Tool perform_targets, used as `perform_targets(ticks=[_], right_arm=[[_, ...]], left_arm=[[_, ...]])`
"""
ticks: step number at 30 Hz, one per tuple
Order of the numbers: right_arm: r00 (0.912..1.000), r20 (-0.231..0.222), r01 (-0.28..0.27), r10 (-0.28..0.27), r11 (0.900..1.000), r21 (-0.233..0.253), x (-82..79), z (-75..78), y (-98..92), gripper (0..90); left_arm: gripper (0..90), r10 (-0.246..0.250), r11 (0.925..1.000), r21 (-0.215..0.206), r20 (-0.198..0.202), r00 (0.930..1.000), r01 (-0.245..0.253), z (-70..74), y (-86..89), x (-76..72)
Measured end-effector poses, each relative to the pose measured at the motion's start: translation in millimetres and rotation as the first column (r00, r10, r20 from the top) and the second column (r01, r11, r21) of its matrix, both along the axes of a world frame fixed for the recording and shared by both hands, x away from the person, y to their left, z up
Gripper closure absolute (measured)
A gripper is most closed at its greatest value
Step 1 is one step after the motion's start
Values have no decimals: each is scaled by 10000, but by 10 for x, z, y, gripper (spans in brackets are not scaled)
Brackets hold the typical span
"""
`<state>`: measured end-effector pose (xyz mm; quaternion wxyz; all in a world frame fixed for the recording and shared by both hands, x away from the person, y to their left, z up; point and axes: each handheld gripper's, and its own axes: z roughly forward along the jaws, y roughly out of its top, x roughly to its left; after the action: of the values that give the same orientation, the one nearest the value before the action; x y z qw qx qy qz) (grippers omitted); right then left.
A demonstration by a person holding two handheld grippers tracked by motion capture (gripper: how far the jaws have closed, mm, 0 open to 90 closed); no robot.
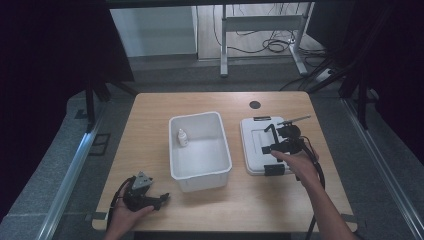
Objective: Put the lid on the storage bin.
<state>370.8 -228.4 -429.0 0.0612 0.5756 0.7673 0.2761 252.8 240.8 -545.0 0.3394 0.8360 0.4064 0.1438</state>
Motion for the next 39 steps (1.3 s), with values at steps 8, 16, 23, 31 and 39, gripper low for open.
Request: perform_targets(ticks=[8, 16, 23, 31, 39], right_arm=[[9991, -397, 135, -131, 9999, 108, 278, 48, -50, 395], [9959, -863, 258, -275, 9994, -215, 514, 72, -79, 436], [9924, -1184, 240, -327, 9969, -748, 719, -8, -118, 510], [9837, -1770, 100, -312, 9928, -1195, 903, -92, -146, 552], [9719, -2221, 572, -776, 9936, -969, 1033, -232, -218, 678]], left_arm=[[116, 4, 10000, -8, 3, 10000, -4, 0, -1, 0], [115, -19, 10000, -10, 1, 10000, 19, 0, -2, 3], [114, -37, 10000, -2, 4, 10000, 37, 0, -3, 7], [113, -33, 10000, 4, 3, 10000, 33, -1, -5, 8], [114, -31, 10000, 1, 7, 10000, 31, -1, -6, 8]])
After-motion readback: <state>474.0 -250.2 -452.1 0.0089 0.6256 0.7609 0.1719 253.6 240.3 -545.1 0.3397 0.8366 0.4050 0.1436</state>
